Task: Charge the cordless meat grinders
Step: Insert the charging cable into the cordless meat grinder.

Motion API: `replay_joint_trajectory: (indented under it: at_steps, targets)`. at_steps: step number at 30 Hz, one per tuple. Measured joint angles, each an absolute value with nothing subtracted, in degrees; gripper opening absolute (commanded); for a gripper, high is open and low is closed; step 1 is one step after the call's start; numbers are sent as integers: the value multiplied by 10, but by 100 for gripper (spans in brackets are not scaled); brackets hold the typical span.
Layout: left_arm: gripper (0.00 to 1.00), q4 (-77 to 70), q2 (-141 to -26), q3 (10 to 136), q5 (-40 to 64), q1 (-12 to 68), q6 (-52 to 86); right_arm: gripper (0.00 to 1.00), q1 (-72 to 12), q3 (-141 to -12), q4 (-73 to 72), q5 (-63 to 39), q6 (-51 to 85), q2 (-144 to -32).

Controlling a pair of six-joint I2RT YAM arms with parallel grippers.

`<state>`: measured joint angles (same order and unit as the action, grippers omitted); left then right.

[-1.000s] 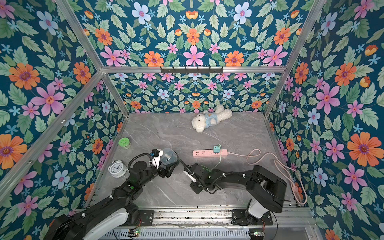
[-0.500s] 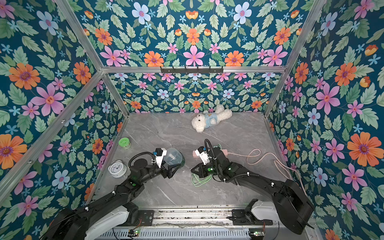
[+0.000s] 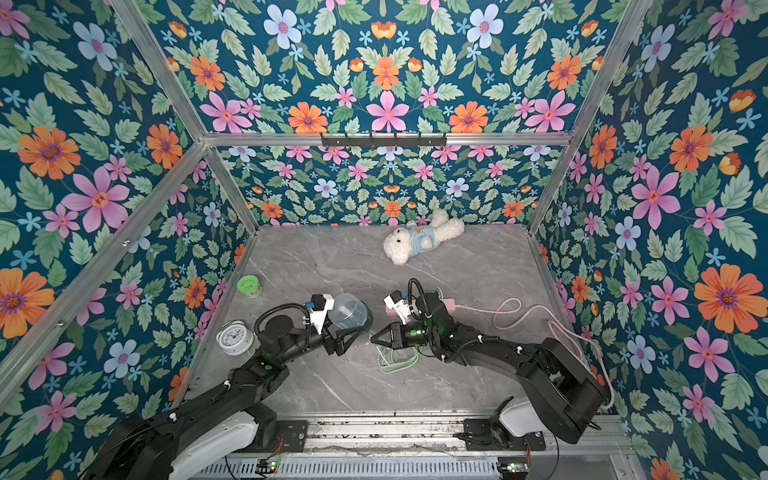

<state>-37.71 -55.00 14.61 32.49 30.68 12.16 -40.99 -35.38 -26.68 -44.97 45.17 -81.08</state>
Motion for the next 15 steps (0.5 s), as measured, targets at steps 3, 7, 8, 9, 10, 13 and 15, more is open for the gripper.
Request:
replay_joint_trajectory:
  at_steps: [3, 7, 8, 9, 10, 13, 15]
  targets:
    - [77, -377, -552, 149, 325, 308, 120, 0, -409, -357, -276, -454, 455, -810]
    - [77, -381, -556, 149, 328, 308, 118, 0, -403, -356, -283, -458, 460, -813]
    - [77, -381, -556, 149, 328, 308, 118, 0, -402, -355, -286, -459, 461, -816]
    - [77, -382, -555, 149, 328, 308, 118, 0, -401, -354, -288, -459, 463, -818]
    - [77, -385, -555, 149, 327, 308, 118, 0, -400, -353, -289, -460, 465, -820]
    - [77, -392, -550, 149, 327, 308, 118, 0, -400, -350, -298, -463, 468, -824]
    - [76, -394, -550, 149, 327, 308, 119, 0, -400, -348, -302, -463, 470, -827]
